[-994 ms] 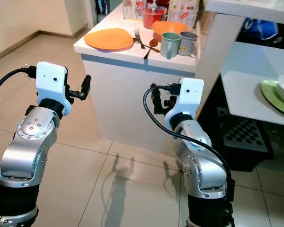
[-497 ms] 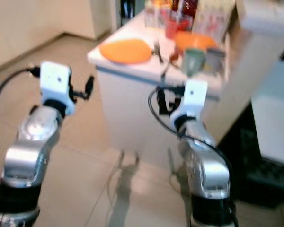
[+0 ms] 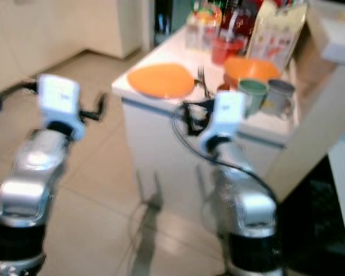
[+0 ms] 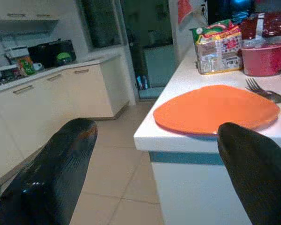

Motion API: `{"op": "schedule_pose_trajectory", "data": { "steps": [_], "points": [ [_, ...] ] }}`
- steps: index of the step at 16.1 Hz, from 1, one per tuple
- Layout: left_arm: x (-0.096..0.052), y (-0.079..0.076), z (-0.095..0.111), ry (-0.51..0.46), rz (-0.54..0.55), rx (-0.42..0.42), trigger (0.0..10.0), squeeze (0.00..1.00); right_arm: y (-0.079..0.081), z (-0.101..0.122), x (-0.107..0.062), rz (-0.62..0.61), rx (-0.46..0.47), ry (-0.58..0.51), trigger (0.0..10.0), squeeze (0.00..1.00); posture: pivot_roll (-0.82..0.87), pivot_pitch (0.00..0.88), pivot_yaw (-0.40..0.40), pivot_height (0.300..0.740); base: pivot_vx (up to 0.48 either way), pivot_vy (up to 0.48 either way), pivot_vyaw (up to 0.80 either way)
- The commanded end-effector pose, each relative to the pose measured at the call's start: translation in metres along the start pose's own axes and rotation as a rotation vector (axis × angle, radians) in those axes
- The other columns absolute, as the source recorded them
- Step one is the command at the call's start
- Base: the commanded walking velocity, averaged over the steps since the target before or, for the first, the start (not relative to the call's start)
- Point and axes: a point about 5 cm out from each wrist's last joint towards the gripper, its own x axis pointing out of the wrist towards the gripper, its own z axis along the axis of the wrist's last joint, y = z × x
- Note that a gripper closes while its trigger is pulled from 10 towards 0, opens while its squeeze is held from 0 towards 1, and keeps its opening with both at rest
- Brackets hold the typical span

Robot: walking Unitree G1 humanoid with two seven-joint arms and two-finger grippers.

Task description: Setting the table

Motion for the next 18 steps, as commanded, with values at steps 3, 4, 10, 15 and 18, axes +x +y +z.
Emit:
{"op": "schedule_pose_trajectory", "data": {
  "steps": [3,4,10,15,18],
  "points": [
    [0.0,0.009,0.003,-0.01,0.026,0.012,10.0,0.0,0.009,0.005,0.003,0.03,0.003,-0.014,10.0,0.0,0.01,0.0,-0.032,0.74,0.451,0.0,0.0],
    [0.001,0.009,0.003,-0.01,0.026,0.013,10.0,0.0,0.009,0.006,0.003,0.028,0.003,-0.017,10.0,0.0,0.01,0.0,-0.031,0.74,0.454,0.0,0.0],
    [0.0,0.009,0.002,-0.004,0.023,0.016,10.0,0.0,0.01,0.008,0.0,0.039,0.001,-0.022,10.0,0.0,0.01,0.0,-0.029,0.74,0.443,0.0,-0.38],
    [-0.007,0.005,-0.001,0.01,0.005,0.019,10.0,0.0,0.003,0.006,-0.007,-0.008,-0.022,-0.011,10.0,0.0,0.0,0.0,-0.032,0.74,0.224,0.0,0.0],
    [-0.018,0.0,0.0,-0.003,-0.03,0.007,10.0,0.0,0.003,0.003,-0.015,-0.024,-0.018,0.015,10.0,0.0,0.01,0.0,-0.047,0.74,0.0,0.0,0.0]
  ]
}}
